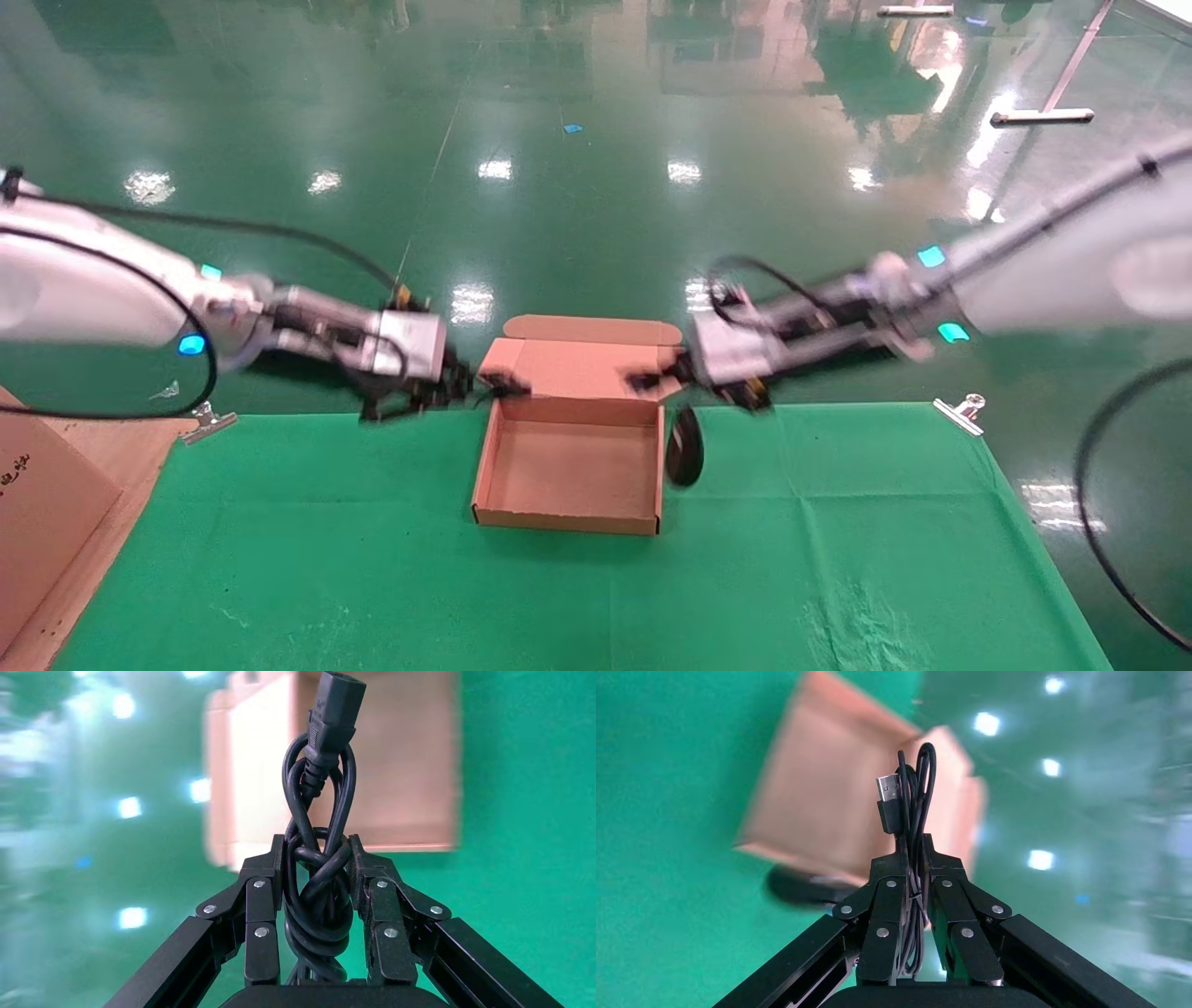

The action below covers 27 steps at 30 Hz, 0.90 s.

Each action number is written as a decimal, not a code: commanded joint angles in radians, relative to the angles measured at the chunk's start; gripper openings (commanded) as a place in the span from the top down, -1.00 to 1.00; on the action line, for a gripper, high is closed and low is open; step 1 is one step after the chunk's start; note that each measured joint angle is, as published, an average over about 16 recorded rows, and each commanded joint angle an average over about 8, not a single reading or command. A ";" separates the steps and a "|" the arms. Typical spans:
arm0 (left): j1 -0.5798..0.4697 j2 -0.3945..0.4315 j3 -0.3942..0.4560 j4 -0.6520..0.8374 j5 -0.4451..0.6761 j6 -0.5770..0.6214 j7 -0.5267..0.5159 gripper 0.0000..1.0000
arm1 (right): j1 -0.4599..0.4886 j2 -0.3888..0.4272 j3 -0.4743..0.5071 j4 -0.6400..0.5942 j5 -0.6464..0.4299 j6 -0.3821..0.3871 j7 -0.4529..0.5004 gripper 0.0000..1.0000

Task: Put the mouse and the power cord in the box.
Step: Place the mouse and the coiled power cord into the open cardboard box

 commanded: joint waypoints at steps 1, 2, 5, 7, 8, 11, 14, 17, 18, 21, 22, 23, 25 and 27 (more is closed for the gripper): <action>-0.017 0.014 -0.001 -0.002 0.000 -0.055 0.002 1.00 | 0.024 -0.029 0.004 0.002 0.003 0.040 0.007 1.00; -0.023 0.019 -0.001 0.000 0.001 -0.068 0.004 1.00 | 0.026 -0.037 0.005 0.009 0.007 0.054 0.010 1.00; -0.036 0.033 -0.001 0.006 0.002 -0.102 0.014 1.00 | 0.019 -0.052 0.008 0.040 0.020 0.092 0.019 1.00; -0.040 0.042 -0.002 0.010 0.003 -0.121 0.021 1.00 | 0.005 -0.058 0.006 0.069 0.029 0.115 0.027 1.00; -0.042 0.045 -0.002 0.012 0.002 -0.130 0.025 1.00 | -0.004 -0.059 0.002 0.085 0.033 0.127 0.031 1.00; -0.043 0.055 -0.004 0.019 -0.001 -0.152 0.036 1.00 | -0.030 -0.062 -0.013 0.134 0.045 0.158 0.048 1.00; -0.040 0.062 -0.008 0.025 -0.005 -0.167 0.047 1.00 | -0.051 -0.063 -0.038 0.176 0.056 0.185 0.070 1.00; -0.034 0.069 -0.010 0.025 -0.009 -0.172 0.064 1.00 | -0.062 -0.063 -0.066 0.207 0.068 0.205 0.094 1.00; -0.030 0.072 -0.011 0.022 -0.010 -0.172 0.074 1.00 | -0.063 -0.062 -0.076 0.215 0.072 0.209 0.102 1.00; -0.004 0.079 -0.019 0.009 -0.024 -0.175 0.114 1.00 | -0.057 -0.059 -0.101 0.224 0.084 0.215 0.123 1.00; 0.010 0.082 -0.023 0.002 -0.031 -0.183 0.134 1.00 | -0.052 -0.057 -0.109 0.223 0.087 0.214 0.128 1.00; 0.028 0.084 -0.029 -0.006 -0.040 -0.195 0.157 1.00 | -0.047 -0.055 -0.116 0.220 0.089 0.212 0.133 1.00; 0.069 0.088 -0.047 -0.021 -0.068 -0.231 0.202 1.00 | -0.036 -0.051 -0.128 0.207 0.092 0.206 0.138 1.00; 0.117 0.093 -0.073 -0.034 -0.106 -0.287 0.242 1.00 | -0.023 -0.045 -0.138 0.188 0.092 0.195 0.139 1.00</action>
